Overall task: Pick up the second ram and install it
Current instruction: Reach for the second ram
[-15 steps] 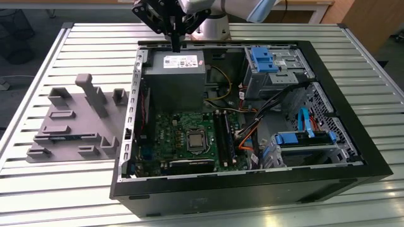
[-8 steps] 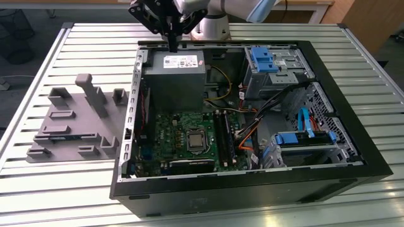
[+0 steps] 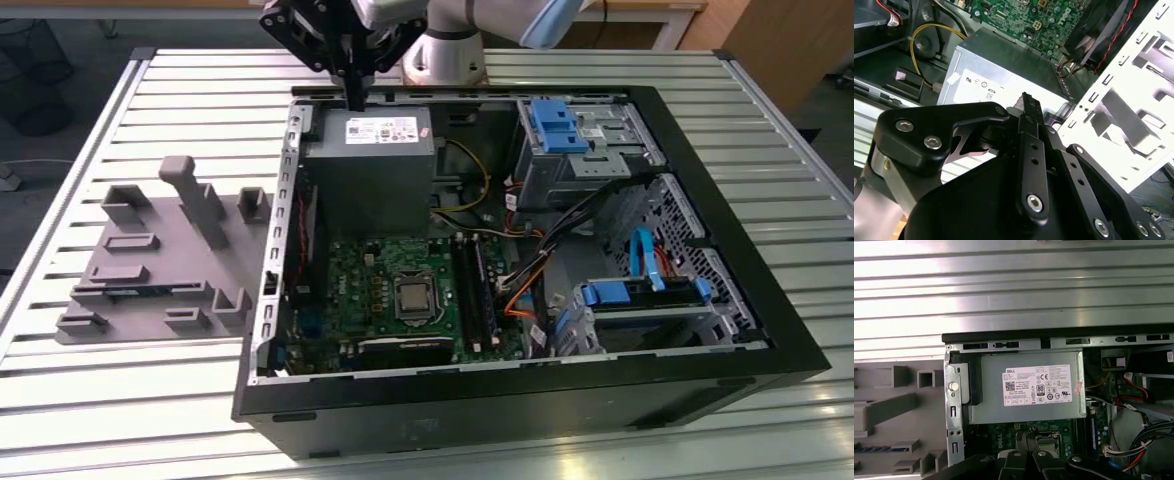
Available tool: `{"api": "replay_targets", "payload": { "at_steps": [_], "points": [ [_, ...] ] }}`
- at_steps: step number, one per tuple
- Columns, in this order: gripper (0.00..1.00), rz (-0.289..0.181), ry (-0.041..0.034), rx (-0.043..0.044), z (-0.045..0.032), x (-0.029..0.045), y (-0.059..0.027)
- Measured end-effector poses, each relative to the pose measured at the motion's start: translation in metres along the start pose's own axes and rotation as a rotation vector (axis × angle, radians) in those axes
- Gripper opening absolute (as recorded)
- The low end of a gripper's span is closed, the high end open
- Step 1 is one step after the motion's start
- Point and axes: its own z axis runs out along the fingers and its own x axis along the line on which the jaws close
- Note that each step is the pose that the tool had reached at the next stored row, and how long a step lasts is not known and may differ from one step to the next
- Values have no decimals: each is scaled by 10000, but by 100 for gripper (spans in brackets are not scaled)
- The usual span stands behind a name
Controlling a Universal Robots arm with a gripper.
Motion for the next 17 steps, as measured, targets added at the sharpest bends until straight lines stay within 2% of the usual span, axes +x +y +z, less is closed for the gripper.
{"api": "replay_targets", "payload": {
  "at_steps": [11, 17],
  "points": [
    [11, 1, 0, -1, -1, 85, -6],
    [11, 0, 0, 0, -2, 94, -7]
  ]
}}
